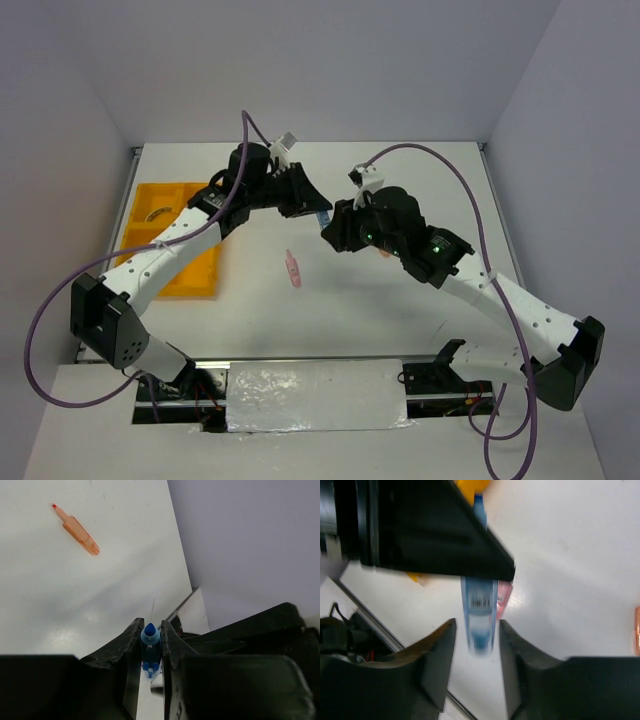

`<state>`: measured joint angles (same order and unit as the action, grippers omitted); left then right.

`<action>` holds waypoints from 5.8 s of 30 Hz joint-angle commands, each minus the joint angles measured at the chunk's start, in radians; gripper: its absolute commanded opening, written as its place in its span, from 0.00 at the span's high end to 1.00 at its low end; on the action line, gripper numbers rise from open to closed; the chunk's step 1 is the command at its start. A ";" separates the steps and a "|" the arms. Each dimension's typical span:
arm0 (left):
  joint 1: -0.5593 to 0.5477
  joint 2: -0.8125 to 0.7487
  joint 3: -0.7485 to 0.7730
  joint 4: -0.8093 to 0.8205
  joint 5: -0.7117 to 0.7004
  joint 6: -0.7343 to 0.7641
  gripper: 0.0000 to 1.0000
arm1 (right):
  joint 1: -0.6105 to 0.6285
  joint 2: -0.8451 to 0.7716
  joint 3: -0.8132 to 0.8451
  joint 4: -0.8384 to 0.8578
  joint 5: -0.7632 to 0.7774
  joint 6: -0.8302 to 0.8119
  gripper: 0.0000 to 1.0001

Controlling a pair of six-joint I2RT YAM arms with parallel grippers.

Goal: Sort the stationery into containers
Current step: Open the pen cap from the pen, then close the pen cap on the pen.

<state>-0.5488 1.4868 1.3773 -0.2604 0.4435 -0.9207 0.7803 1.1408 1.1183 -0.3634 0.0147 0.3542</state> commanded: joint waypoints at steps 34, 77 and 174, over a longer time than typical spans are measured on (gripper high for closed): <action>0.006 -0.060 0.003 0.215 -0.018 -0.086 1.00 | -0.156 -0.038 0.089 0.103 -0.251 0.030 0.22; -0.005 -0.029 0.059 0.109 -0.115 -0.121 0.16 | -0.084 -0.015 0.051 0.121 -0.183 -0.193 1.00; -0.002 -0.237 -0.143 0.319 -0.209 -0.130 0.01 | -0.164 -0.082 0.015 0.143 -0.274 0.485 1.00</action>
<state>-0.5468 1.2648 1.1587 0.1078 0.2810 -1.1202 0.6189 1.0695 1.0538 -0.0696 -0.3069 0.8776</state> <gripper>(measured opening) 0.991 0.284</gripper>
